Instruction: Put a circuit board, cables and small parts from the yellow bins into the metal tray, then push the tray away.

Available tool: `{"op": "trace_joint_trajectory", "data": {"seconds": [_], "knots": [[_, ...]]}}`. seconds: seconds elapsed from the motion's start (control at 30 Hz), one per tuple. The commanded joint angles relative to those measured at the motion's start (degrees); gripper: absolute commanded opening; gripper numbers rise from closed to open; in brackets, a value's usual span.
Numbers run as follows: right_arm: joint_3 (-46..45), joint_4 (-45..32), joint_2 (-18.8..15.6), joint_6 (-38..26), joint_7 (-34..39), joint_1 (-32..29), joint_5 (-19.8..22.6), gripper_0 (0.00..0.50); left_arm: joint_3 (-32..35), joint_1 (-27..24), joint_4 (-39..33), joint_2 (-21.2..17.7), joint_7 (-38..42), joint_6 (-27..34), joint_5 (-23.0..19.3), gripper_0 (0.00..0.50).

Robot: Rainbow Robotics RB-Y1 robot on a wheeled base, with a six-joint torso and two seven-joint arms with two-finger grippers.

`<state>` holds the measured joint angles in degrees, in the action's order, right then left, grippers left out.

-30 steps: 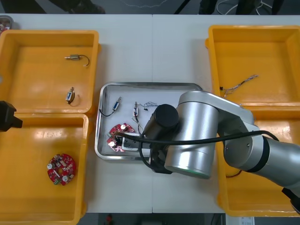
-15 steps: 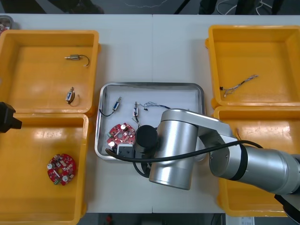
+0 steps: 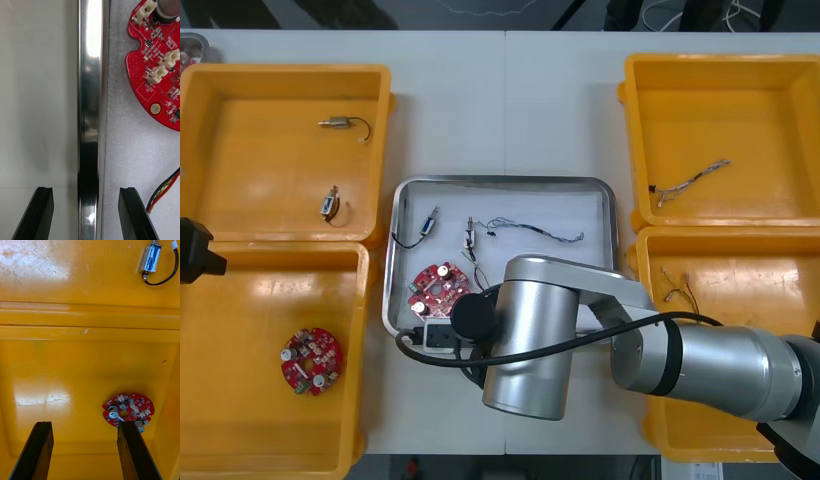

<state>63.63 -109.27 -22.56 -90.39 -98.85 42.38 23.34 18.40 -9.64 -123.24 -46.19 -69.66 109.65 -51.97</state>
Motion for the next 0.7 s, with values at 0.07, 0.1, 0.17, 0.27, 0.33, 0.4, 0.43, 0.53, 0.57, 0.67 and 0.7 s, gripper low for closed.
{"op": "trace_joint_trajectory", "data": {"seconds": [0.07, 0.1, 0.17, 0.27, 0.33, 0.4, 0.43, 0.53, 0.57, 0.67, 0.7], "knots": [[1.32, 0.46, 1.47, 0.48, -1.69, 2.45, -0.93, 0.5, 1.81, 1.2, -1.74, -2.51, -5.05, 0.35, -0.41, 0.5], [1.32, 0.55, 1.47, 0.48, -1.69, 2.54, -1.02, 0.5, 1.81, 1.2, -1.74, -2.51, -5.05, 0.35, -0.41, 0.5], [1.32, 0.55, 1.47, 0.39, -1.61, 2.71, -1.02, 0.5, 1.81, 1.2, -1.74, -2.51, -5.05, 0.35, -0.41, 0.5], [1.32, 0.55, 1.47, 0.21, -1.69, 2.89, -0.93, 0.5, 1.81, 1.2, -1.74, -2.51, -5.05, 0.35, -0.41, 0.5], [1.32, 0.55, 1.47, 0.13, -1.69, 2.98, -0.93, 0.447, 1.81, 1.2, -1.74, -2.51, -5.05, 0.35, -0.41, 0.5], [1.32, 0.46, 1.47, 0.04, -1.61, 3.15, -0.93, 0.331, 1.81, 1.2, -1.74, -2.51, -5.05, 0.35, -0.41, 0.5], [1.32, 0.55, 1.47, -0.05, -1.61, 3.15, -0.93, 0.304, 1.81, 1.2, -1.74, -2.51, -5.05, 0.35, -0.41, 0.5], [1.32, 0.46, 1.47, -0.31, -1.34, 3.33, -0.93, 0.153, 1.81, 1.2, -1.74, -2.51, -5.05, 0.35, -0.41, 0.5], [1.32, 0.46, 1.47, -0.4, -1.34, 3.42, -0.93, 0.109, 1.81, 1.2, -1.74, -2.51, -5.05, 0.35, -0.41, 0.5], [1.32, 0.46, 1.47, -0.49, -1.43, 3.77, -0.84, 0.061, 1.81, 1.2, -1.74, -2.51, -5.05, 0.35, -0.41, 0.5], [1.32, 0.46, 1.47, -0.49, -1.34, 3.85, -0.84, 0.048, 1.81, 1.2, -1.74, -2.51, -5.05, 0.35, -0.41, 0.5]]}}
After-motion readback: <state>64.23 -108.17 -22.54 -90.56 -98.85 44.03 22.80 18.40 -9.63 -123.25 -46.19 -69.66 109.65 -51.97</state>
